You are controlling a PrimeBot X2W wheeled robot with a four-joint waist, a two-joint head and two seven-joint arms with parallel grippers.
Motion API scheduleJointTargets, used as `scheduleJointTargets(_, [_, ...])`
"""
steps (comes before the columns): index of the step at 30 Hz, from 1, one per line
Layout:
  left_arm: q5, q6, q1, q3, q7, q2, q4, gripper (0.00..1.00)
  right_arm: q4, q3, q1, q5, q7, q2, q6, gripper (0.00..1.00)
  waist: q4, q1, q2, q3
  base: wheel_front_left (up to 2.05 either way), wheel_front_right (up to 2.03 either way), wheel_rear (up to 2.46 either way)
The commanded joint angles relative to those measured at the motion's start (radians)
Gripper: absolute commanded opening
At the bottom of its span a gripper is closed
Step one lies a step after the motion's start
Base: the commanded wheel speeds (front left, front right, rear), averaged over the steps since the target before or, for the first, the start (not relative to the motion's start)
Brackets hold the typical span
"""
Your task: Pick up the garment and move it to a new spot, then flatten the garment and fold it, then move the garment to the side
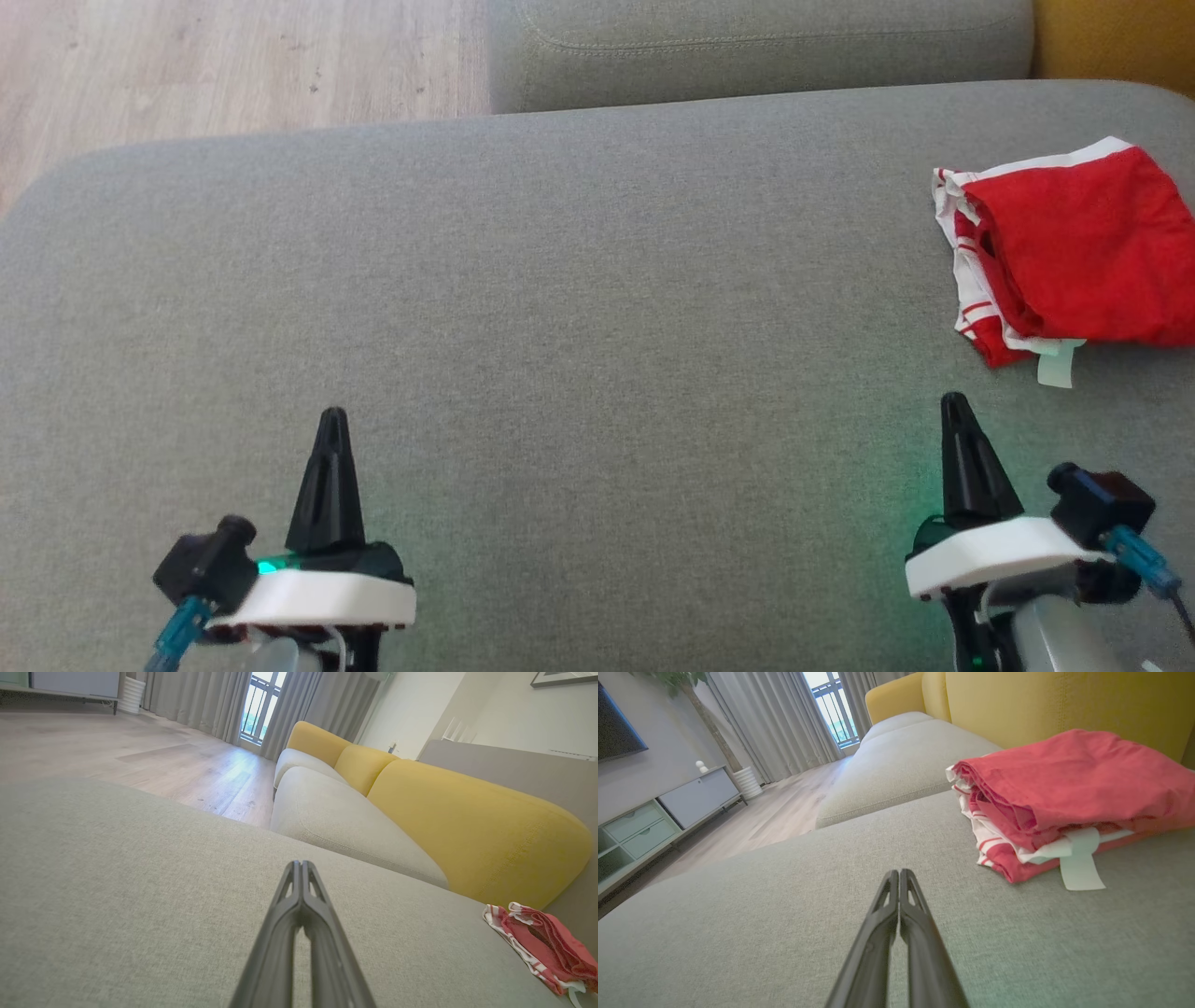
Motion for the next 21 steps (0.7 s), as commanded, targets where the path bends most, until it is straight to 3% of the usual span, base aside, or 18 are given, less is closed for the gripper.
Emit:
scheduleJointTargets(1, [-0.028,0.0,-0.037,0.004,0.006,0.002,-0.034,0.0,-0.036,-0.003,-0.04,0.032,0.004,-0.002,0.0,0.0,0.0,0.0,-0.0001,-0.001,0.0,0.0,0.0])
scheduleJointTargets(21, [-0.216,-0.001,-0.041,0.028,0.051,0.014,-0.029,0.0,-0.054,-0.019,-0.039,0.237,0.055,-0.007,0.0,0.0,-0.003,0.0,-0.0001,-0.013,0.0,0.0,0.0])
